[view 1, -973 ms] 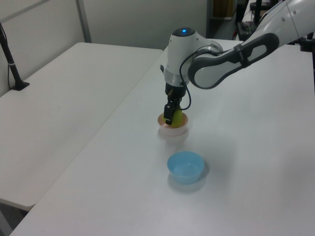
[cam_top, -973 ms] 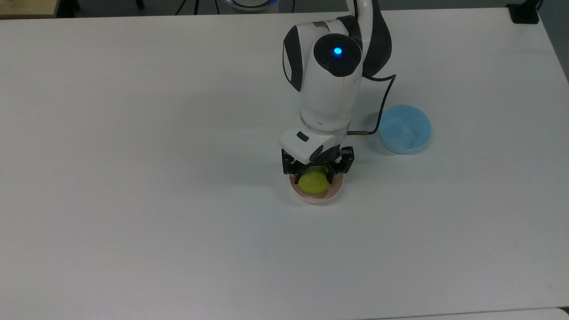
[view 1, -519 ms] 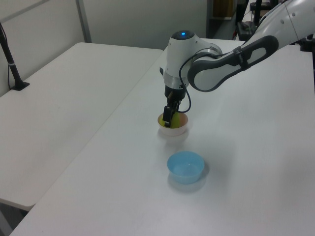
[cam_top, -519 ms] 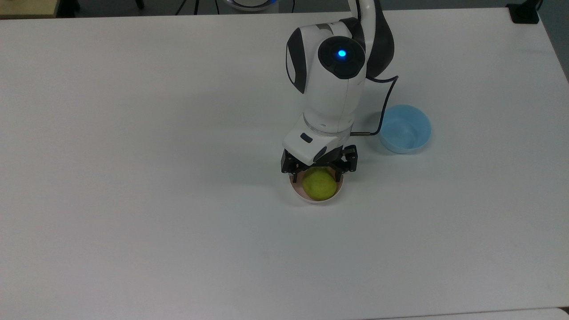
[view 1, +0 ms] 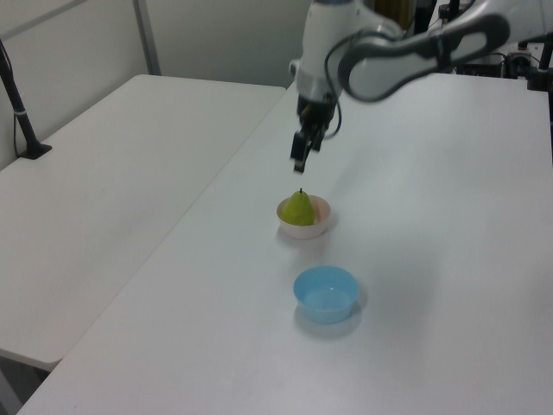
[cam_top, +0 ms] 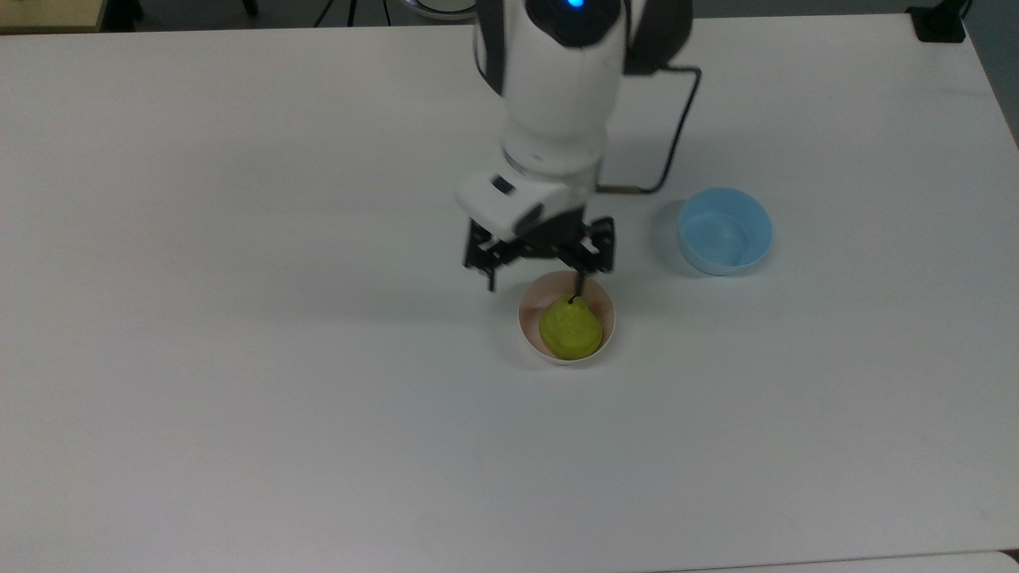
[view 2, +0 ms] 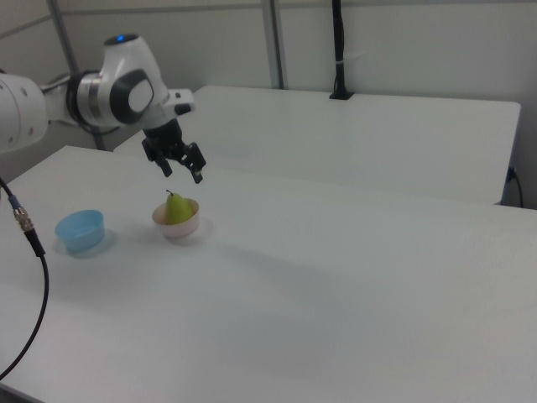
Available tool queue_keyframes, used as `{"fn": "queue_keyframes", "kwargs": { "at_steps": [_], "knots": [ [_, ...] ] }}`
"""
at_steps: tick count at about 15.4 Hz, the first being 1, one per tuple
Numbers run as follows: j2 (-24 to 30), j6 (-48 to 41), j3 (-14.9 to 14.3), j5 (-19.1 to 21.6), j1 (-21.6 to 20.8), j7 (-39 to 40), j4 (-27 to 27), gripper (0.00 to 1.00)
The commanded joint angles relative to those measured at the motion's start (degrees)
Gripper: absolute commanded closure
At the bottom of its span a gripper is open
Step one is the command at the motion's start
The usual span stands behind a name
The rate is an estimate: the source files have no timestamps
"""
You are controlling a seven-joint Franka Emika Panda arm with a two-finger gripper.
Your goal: Place the pear in the bowl
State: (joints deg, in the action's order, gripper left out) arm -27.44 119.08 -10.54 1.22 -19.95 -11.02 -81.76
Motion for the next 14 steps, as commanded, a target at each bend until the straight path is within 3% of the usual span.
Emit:
{"fn": "queue_keyframes", "kwargs": {
  "at_steps": [1,6,11,14],
  "knots": [
    [8.70,-9.11,0.25,-2.88,3.94,2.22,-4.81,0.00],
    [16.00,-18.95,0.69,-2.89,12.29,11.10,-7.63,0.00],
    [21.01,-22.31,1.57,-2.98,17.39,13.31,-8.86,0.00],
    [21.46,-22.31,1.66,-2.97,17.84,13.13,-8.86,0.00]
  ]
}}
